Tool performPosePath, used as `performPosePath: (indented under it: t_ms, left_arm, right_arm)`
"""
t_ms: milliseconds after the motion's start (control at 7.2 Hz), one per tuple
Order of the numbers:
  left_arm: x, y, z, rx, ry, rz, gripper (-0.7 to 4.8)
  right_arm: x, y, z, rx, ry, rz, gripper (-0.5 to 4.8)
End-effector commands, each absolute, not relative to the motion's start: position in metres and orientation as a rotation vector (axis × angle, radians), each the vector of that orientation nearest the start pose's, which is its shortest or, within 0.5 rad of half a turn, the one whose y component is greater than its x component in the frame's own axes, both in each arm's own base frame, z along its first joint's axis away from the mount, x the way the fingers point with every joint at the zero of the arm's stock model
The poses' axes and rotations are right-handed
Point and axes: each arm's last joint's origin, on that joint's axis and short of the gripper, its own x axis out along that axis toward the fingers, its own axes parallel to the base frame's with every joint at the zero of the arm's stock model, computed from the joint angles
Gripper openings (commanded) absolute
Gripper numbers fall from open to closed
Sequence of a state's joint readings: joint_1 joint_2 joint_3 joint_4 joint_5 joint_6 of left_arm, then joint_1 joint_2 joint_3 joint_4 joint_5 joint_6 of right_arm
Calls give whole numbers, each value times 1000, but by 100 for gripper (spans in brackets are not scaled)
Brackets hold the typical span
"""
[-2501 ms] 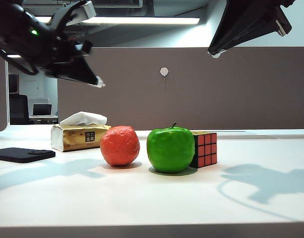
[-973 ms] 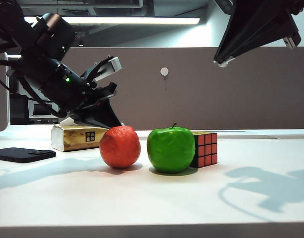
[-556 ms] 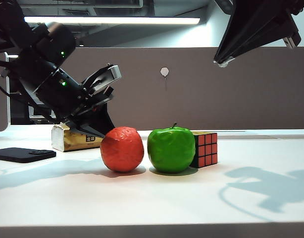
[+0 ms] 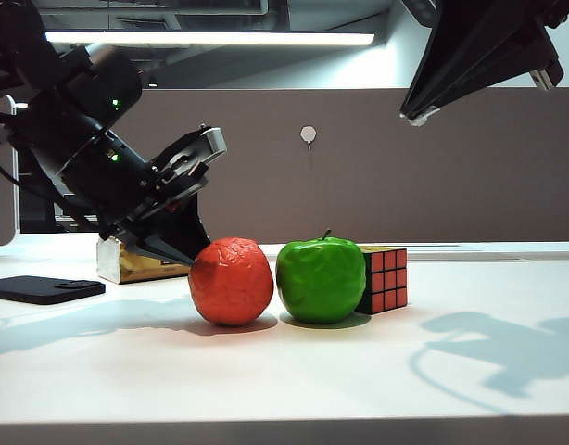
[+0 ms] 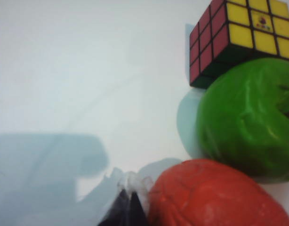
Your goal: Move all the fruits on the tabletop near the face of the Rubik's cube that has the color most similar to each fruit.
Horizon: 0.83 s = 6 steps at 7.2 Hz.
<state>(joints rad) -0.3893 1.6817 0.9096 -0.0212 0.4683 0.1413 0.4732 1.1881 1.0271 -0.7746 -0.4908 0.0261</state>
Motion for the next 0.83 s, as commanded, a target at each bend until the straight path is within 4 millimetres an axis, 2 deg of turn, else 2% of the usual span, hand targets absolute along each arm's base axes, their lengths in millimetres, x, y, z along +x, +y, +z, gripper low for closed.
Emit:
performPosePath:
  t_ms: [139,417,695,834]
  left_arm:
    - [298,-138,177,91,763,-901,-5]
    - [297,-138,178,106,759,-908,-5]
    - [297,-137,178,107,765,-908,-5]
    - [297,-137,178,107,764,-908,-5]
  right_arm:
    - [193,112,291,-51,1012,835,-1]
    - [191,111,291,-86,1015,828,-1]
    - [182,107,299,-111,970,849,-1]
    - [168,105,309,-124,928,879,-1]
